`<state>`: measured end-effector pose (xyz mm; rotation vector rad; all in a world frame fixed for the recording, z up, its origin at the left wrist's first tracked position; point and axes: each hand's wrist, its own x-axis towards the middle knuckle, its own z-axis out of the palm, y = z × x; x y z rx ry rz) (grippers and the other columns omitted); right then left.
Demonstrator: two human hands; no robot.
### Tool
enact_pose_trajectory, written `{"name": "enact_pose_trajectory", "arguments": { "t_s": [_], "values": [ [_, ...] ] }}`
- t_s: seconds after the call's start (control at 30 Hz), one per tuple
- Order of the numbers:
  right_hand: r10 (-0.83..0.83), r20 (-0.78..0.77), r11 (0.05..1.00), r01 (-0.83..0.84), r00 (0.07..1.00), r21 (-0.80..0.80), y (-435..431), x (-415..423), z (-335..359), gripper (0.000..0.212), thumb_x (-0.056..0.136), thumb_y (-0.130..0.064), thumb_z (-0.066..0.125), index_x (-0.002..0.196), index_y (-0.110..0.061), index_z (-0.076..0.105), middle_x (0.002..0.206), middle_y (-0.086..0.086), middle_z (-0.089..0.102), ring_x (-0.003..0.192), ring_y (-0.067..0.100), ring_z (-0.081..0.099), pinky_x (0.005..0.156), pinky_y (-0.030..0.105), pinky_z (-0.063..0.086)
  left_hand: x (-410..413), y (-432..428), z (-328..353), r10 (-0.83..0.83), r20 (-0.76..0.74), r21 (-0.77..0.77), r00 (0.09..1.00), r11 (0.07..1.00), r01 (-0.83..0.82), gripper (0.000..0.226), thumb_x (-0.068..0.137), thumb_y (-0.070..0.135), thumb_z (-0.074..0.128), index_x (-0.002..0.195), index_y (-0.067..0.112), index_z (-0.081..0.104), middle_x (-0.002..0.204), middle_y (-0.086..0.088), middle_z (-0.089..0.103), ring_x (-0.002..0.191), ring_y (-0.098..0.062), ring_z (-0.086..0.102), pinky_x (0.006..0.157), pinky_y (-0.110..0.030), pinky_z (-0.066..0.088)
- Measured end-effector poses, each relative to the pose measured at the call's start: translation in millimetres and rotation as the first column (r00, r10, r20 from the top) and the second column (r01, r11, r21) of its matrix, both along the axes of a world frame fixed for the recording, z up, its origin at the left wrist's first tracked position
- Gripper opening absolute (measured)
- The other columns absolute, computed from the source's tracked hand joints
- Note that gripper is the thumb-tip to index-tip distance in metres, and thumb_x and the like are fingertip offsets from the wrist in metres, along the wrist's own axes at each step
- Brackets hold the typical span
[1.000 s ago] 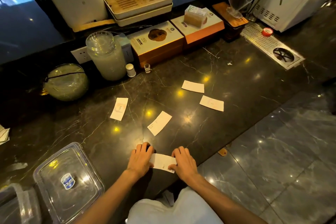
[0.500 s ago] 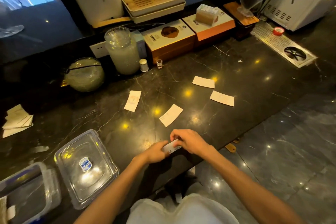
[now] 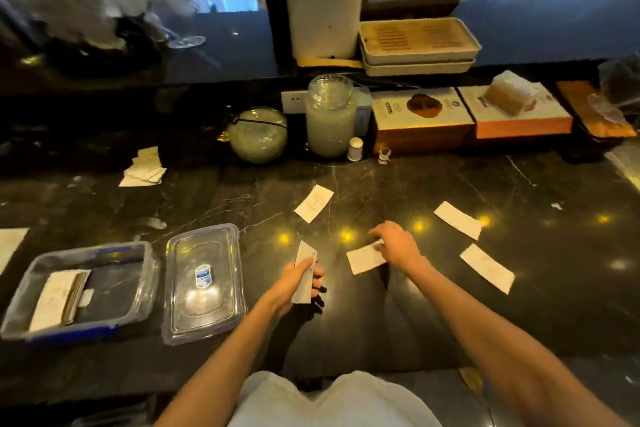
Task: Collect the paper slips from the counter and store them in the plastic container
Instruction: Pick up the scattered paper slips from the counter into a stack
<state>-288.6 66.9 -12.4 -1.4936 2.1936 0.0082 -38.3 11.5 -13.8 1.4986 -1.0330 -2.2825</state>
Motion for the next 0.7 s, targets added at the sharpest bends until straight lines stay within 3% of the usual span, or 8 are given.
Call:
{"name": "enact_pose_trajectory", "arguments": {
  "t_s": [0.13, 0.3, 0.47, 0.53, 0.63, 0.7],
  "values": [
    [0.177, -0.066, 0.974, -0.165, 0.982, 0.158, -4, -8, -17, 0.048, 0.096, -0.025, 0.057, 0.143, -0.026, 0.048, 0.154, 0.004, 0.035, 0.153, 0.027, 0.010, 0.111, 0.045, 0.038, -2, 5, 4, 0.155, -0.024, 0.026, 0.988, 0.988, -0.154, 0.034, 0.100, 0.039, 0.047, 0.110, 0.007, 0.054, 0.083, -0.012, 0.061, 0.061, -0.019, 0.059, 0.054, -0.029, 0.055],
    [0.241, -0.147, 0.968, -0.226, 0.959, 0.112, 0, -9, -31, 0.052, 0.093, -0.032, 0.063, 0.142, -0.023, 0.050, 0.159, 0.007, 0.026, 0.153, 0.030, 0.003, 0.114, 0.042, 0.034, -11, 12, 3, 0.303, -0.002, 0.056, 0.953, 0.951, -0.303, 0.040, 0.100, 0.039, 0.048, 0.119, 0.004, 0.047, 0.086, -0.013, 0.058, 0.063, -0.021, 0.058, 0.053, -0.030, 0.056],
    [0.181, -0.139, 0.983, -0.183, 0.974, -0.004, 7, -17, -41, 0.045, 0.085, -0.034, 0.071, 0.121, -0.009, 0.062, 0.147, 0.004, 0.042, 0.153, 0.027, 0.011, 0.109, 0.037, 0.037, -23, 15, 3, 0.354, -0.004, 0.086, 0.935, 0.932, -0.353, 0.037, 0.100, 0.040, 0.047, 0.119, 0.008, 0.049, 0.087, -0.012, 0.059, 0.066, -0.021, 0.060, 0.061, -0.033, 0.058],
    [0.117, -0.111, 0.993, -0.119, 0.987, -0.013, 9, -21, -41, 0.046, 0.082, -0.038, 0.074, 0.115, -0.008, 0.063, 0.137, 0.004, 0.048, 0.147, 0.028, 0.025, 0.105, 0.036, 0.039, -28, 15, 1, 0.360, 0.011, 0.083, 0.933, 0.929, -0.360, 0.036, 0.100, 0.040, 0.047, 0.119, 0.009, 0.050, 0.088, -0.011, 0.059, 0.068, -0.021, 0.060, 0.064, -0.034, 0.057],
    [-0.023, -0.022, 0.999, 0.022, 0.999, -0.044, 10, -27, -38, 0.037, 0.080, -0.042, 0.075, 0.101, -0.012, 0.070, 0.118, 0.003, 0.060, 0.119, 0.024, 0.050, 0.093, 0.034, 0.043, -37, 15, -2, 0.348, 0.038, 0.064, 0.937, 0.934, -0.350, 0.034, 0.100, 0.038, 0.047, 0.116, 0.008, 0.051, 0.090, -0.012, 0.060, 0.069, -0.021, 0.060, 0.064, -0.033, 0.059],
    [-0.155, 0.119, 0.984, 0.164, 0.981, -0.068, 9, -24, -34, 0.024, 0.078, -0.039, 0.078, 0.088, -0.018, 0.078, 0.102, 0.000, 0.071, 0.103, 0.021, 0.061, 0.083, 0.033, 0.046, -43, 13, -3, 0.335, 0.071, 0.025, 0.939, 0.941, -0.338, 0.032, 0.100, 0.036, 0.050, 0.113, 0.007, 0.052, 0.090, -0.013, 0.060, 0.069, -0.022, 0.061, 0.061, -0.033, 0.060]
  ]
}}
